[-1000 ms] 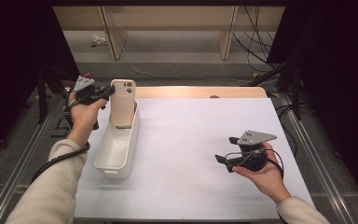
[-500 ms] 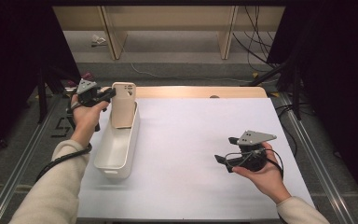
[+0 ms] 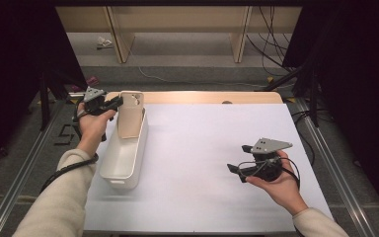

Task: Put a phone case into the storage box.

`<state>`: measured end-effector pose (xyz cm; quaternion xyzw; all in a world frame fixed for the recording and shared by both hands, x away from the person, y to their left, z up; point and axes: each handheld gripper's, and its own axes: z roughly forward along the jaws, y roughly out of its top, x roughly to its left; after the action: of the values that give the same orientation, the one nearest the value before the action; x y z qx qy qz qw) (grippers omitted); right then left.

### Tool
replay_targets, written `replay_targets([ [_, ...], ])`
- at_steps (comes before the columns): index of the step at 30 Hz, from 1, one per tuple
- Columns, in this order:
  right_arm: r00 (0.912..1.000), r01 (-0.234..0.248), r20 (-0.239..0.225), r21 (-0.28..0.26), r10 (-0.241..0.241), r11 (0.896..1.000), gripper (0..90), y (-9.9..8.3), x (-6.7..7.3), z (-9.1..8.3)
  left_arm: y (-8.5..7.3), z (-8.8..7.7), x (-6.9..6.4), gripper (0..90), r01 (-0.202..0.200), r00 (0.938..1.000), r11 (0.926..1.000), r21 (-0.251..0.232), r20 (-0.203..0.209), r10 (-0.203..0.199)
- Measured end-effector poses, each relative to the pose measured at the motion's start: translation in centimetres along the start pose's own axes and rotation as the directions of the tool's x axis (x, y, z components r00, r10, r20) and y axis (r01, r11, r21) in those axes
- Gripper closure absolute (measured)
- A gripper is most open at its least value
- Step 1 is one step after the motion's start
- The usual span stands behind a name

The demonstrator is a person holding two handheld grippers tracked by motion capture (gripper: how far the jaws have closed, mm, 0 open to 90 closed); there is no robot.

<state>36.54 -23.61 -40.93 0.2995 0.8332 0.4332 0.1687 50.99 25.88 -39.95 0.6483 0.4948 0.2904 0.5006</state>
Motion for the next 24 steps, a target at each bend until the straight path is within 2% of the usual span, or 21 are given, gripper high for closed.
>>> replay_targets([
  [12, 1.0, 0.0, 0.0, -0.002, 0.0, 1.0, 17.3, 0.0, 0.0, 0.0, -0.7, 0.4, 0.3, 81.8, 0.009, 0.9999, 0.9997, 0.023, -0.015, -0.009],
  [18, 1.0, 0.001, -0.003, -0.001, -0.001, 1.0, 17.3, 0.0, 0.0, 0.0, -0.9, 0.7, 0.4, 81.6, -0.015, 0.9993, 0.9986, 0.05, -0.033, 0.017],
  [24, 1.0, 0.0, -0.003, -0.001, 0.0, 1.0, 17.3, 0.0, 0.0, 0.0, -1.1, 0.8, 0.6, 80.7, -0.019, 0.9984, 0.9978, 0.063, -0.051, 0.022],
])
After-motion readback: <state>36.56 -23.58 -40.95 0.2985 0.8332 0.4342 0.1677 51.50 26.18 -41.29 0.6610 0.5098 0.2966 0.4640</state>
